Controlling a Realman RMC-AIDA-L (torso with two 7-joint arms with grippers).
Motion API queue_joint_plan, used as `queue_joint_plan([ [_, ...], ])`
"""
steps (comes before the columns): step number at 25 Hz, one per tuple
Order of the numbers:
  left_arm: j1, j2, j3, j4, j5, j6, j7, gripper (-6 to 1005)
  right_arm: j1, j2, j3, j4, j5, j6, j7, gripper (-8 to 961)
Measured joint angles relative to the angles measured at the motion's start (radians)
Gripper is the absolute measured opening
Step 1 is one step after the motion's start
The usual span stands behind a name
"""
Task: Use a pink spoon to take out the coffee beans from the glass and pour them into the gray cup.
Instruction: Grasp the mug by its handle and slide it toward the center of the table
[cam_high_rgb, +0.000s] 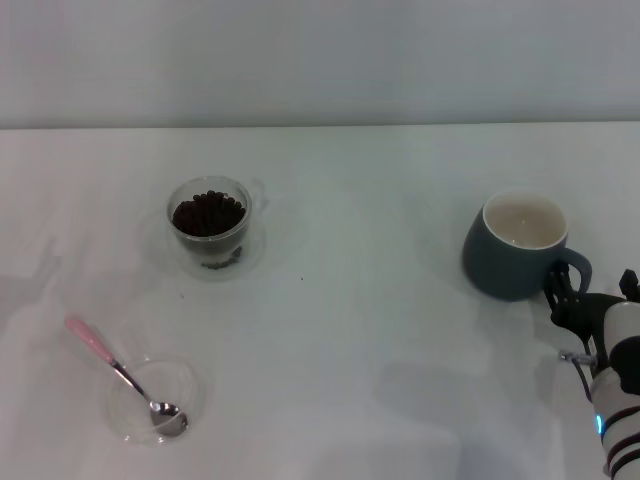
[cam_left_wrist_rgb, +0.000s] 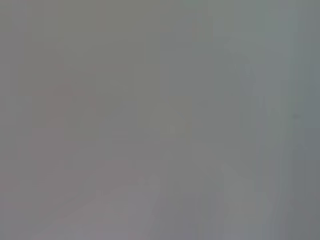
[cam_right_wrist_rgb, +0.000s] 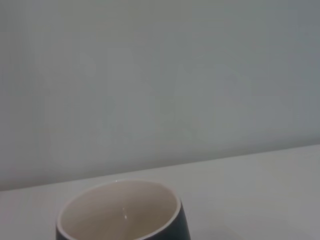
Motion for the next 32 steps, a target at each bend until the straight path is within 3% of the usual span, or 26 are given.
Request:
queue_joint_plan([
  [11,0.008,0.002,0.000,0.012,-0.042,0.010,-0.012,876,0.043,0.000,0.043,-0.072,-0.011,0.059,0.001,807],
  [16,0.016,-0.003,0.000,0.015,-0.053,0.004,-0.012,876,0.052,0.000,0.089,-0.121,-0.011,0.137,0.002,716],
  [27,0.038,-0.012,0.000,0.026,-0.082,-0.003,-0.012,877,0.094,0.000,0.116,-0.182,-0.011,0.157,0.003,719],
  [32,0.042,-0.014,0.000,0.026,-0.097,-0.004,-0.012,877,0.116,0.000,0.116,-0.215,-0.011,0.203,0.005,666],
])
